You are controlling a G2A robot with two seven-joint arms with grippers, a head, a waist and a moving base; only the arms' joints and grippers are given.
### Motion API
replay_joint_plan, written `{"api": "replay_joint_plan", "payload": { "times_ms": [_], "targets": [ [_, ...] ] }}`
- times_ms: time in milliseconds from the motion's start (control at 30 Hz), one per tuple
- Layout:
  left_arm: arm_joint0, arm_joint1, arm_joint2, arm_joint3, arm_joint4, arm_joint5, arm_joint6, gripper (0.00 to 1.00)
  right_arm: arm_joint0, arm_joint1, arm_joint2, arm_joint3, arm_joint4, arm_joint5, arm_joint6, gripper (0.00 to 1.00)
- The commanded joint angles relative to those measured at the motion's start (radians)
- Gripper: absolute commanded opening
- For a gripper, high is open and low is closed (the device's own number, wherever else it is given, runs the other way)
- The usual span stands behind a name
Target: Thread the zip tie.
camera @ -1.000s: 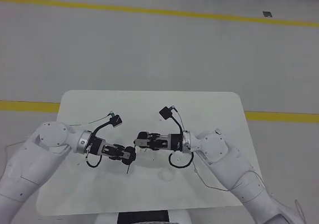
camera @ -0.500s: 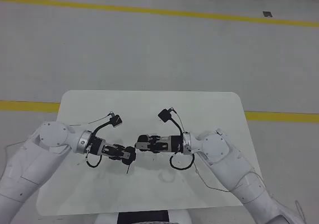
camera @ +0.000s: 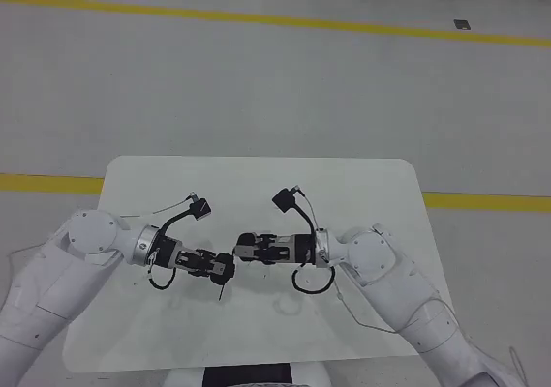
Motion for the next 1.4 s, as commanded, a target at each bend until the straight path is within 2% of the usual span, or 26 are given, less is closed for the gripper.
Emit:
{"api": "replay_joint_plan", "payload": {
  "times_ms": [0, 367, 567, 900, 1367],
  "targets": [
    [0.000, 0.000, 0.000, 0.000, 0.000, 0.000, 0.000, 0.00, 0.001, -0.001, -0.003, 0.001, -0.001, 0.001, -0.006, 0.15],
    [0.000, 0.000, 0.000, 0.000, 0.000, 0.000, 0.000, 0.00, 0.002, -0.004, -0.001, -0.003, 0.017, -0.001, -0.005, 0.14],
    [0.000, 0.000, 0.000, 0.000, 0.000, 0.000, 0.000, 0.00, 0.001, -0.005, -0.001, -0.010, 0.013, -0.001, 0.002, 0.09],
    [0.000, 0.000, 0.000, 0.000, 0.000, 0.000, 0.000, 0.00, 0.003, -0.007, -0.005, -0.008, 0.008, -0.001, 0.014, 0.12],
    [0.000, 0.000, 0.000, 0.000, 0.000, 0.000, 0.000, 0.00, 0.008, -0.010, -0.010, -0.007, 0.007, -0.001, 0.025, 0.11]
  ]
}}
